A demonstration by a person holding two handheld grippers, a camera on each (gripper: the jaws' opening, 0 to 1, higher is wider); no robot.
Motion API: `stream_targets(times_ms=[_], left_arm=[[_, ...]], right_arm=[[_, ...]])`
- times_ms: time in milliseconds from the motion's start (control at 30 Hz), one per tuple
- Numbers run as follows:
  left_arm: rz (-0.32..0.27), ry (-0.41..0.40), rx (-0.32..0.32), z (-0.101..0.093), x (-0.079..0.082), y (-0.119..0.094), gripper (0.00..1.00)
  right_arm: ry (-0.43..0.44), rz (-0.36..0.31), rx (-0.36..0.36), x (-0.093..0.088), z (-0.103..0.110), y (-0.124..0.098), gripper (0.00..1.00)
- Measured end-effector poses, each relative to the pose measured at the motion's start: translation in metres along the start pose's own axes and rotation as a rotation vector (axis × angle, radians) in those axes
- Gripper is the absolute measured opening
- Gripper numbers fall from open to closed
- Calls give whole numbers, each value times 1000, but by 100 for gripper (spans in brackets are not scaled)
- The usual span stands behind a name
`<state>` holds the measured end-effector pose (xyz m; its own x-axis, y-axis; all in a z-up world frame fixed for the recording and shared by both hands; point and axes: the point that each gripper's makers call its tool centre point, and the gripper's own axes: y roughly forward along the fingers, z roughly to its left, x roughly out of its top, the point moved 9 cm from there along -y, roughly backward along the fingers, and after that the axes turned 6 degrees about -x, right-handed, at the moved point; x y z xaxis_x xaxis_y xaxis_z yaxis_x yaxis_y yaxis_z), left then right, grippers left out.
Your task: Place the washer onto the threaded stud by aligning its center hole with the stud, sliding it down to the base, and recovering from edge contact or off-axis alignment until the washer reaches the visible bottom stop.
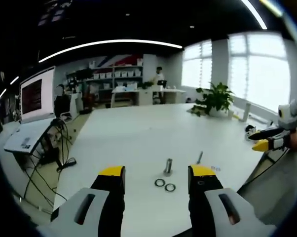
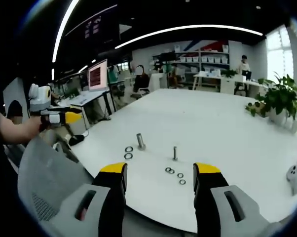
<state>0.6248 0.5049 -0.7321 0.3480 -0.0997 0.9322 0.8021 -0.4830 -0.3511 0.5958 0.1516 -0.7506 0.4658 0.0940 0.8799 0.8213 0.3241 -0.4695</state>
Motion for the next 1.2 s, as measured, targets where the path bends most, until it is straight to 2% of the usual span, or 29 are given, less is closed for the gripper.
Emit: stream_targets(times_ms=[267, 400, 600, 1200], left_arm=[[10, -1, 5, 1, -2, 0, 49], [9, -1, 14, 1, -2, -1, 49], [11, 0, 19, 2, -2, -1, 48], [69, 6, 40, 3, -9, 1, 48]], right_arm=[[-11, -31, -20, 1, -1, -2, 55], [-27, 17, -24, -4, -1, -2, 54], [-32, -2, -20, -1, -1, -3, 53], [-41, -17, -17, -1, 0, -4, 53]])
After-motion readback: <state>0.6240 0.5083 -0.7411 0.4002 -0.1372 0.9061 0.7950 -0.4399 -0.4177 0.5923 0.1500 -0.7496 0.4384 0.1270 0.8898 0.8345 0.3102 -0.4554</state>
